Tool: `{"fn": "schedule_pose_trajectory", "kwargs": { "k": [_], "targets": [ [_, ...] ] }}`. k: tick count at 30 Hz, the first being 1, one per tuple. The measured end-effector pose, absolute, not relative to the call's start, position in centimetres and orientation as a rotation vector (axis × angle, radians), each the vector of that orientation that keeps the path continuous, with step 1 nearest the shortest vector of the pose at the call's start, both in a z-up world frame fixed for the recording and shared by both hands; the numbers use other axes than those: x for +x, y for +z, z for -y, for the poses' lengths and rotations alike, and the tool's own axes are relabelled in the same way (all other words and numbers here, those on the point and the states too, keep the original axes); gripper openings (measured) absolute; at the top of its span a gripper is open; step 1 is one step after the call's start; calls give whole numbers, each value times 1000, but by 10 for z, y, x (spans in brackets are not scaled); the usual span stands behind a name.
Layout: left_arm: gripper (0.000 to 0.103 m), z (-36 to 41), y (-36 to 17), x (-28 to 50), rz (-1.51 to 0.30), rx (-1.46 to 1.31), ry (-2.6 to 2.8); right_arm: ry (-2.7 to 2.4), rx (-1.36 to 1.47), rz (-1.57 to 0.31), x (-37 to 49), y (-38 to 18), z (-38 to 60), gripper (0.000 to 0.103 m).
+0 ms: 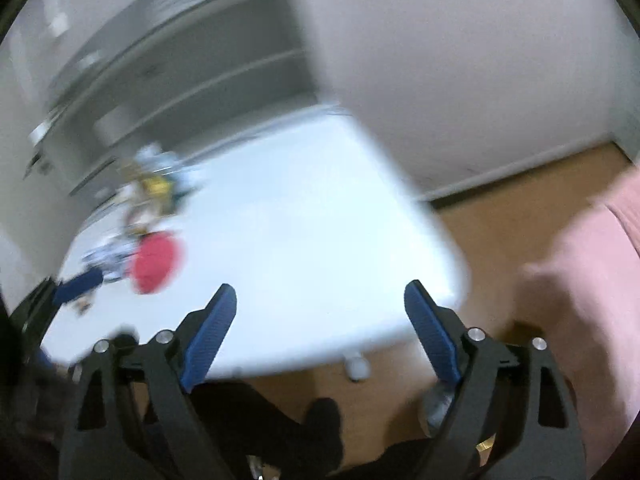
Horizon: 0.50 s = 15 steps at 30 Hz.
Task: Collect trash
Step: 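Return both tools to the desk toward the snacks and red lid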
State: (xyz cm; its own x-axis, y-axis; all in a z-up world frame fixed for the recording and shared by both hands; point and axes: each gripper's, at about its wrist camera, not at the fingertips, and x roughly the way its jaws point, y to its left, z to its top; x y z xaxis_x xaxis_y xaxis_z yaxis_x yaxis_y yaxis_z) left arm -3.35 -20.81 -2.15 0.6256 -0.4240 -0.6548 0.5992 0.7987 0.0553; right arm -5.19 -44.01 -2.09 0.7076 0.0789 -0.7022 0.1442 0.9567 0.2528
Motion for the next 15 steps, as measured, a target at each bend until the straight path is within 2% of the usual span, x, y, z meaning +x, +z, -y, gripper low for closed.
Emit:
{"fn": "schedule_pose_trajectory", "kwargs": {
  "k": [8, 15],
  "targets": [
    [93, 32, -26, 9, -741, 98, -191, 172, 164, -835, 26, -25, 323, 85],
    [93, -33, -38, 7, -786, 49, -120, 179, 39, -893, 65, -49, 265, 88]
  ]
}}
